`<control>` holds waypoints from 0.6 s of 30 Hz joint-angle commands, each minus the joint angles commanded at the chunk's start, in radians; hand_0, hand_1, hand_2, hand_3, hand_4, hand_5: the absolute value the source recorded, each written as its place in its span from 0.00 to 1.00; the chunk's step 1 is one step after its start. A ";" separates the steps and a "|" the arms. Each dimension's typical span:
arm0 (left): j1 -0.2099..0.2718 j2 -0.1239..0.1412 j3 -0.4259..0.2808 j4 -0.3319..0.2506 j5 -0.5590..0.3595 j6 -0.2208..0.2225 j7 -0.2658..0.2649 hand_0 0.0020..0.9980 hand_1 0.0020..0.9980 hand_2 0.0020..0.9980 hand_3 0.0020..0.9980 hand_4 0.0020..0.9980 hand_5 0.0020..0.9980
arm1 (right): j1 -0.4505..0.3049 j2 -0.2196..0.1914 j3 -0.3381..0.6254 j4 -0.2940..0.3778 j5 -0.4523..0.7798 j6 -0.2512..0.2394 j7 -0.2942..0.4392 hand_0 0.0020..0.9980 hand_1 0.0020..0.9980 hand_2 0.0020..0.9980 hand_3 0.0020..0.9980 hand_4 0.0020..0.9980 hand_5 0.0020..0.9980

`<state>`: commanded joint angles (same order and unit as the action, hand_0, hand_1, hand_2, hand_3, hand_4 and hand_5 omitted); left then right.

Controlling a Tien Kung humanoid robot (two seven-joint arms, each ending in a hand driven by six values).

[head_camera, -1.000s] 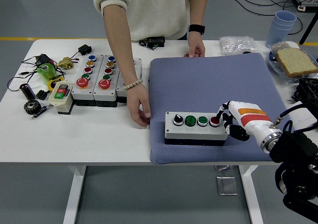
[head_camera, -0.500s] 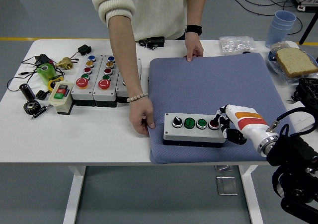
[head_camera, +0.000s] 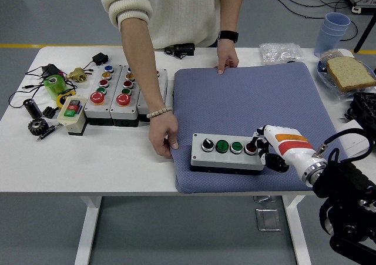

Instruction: Pick up the button,place it on the desk,press the button,press the button

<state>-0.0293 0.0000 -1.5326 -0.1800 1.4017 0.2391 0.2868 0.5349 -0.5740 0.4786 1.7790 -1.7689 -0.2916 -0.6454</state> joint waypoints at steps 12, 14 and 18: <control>-0.001 0.000 -0.001 0.000 0.004 0.000 0.001 0.55 0.42 0.42 0.43 0.26 0.43 | -0.005 0.016 -0.008 0.000 -0.004 -0.003 0.000 0.09 0.00 0.21 0.50 0.35 0.00; -0.001 0.000 0.000 0.000 0.002 0.000 0.000 0.55 0.42 0.42 0.43 0.26 0.43 | -0.006 0.017 -0.009 0.000 -0.004 -0.003 0.000 0.10 0.00 0.21 0.50 0.35 0.00; -0.002 0.000 -0.001 0.000 0.004 0.000 0.001 0.55 0.42 0.42 0.43 0.26 0.43 | -0.004 0.018 -0.008 0.000 -0.006 -0.003 0.000 0.10 0.00 0.21 0.50 0.35 0.00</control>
<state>-0.0311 0.0000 -1.5339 -0.1800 1.4054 0.2390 0.2876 0.5311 -0.5564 0.4701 1.7790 -1.7749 -0.2941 -0.6454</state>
